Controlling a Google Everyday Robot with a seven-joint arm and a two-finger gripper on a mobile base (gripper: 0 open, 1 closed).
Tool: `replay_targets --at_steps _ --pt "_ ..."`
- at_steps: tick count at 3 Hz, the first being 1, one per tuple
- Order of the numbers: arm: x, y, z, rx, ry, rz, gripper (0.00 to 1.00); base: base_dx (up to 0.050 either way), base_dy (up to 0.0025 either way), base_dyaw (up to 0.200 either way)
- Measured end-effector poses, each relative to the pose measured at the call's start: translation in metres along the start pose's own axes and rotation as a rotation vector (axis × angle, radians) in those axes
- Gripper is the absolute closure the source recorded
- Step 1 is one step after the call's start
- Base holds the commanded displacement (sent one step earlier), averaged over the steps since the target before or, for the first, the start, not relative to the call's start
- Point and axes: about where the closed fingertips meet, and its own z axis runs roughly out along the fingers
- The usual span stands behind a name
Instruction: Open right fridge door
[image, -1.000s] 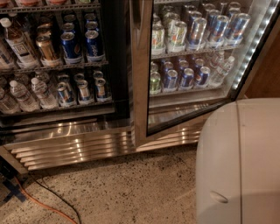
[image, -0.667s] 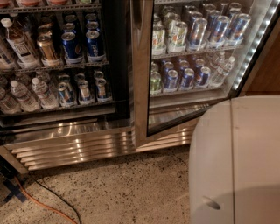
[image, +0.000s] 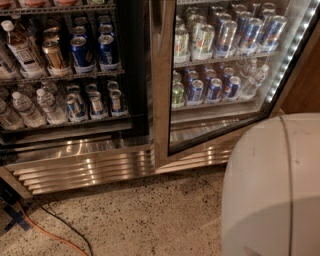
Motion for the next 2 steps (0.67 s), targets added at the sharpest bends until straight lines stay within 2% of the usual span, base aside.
replay_targets --at_steps 1,2 --pt "-0.008 -0.001 0.000 0.004 -0.030 -0.001 0.00 0.000 0.00000 0.000" --pt "0.008 0.002 0.004 -0.146 -0.008 0.108 0.00 0.000 0.00000 0.000"
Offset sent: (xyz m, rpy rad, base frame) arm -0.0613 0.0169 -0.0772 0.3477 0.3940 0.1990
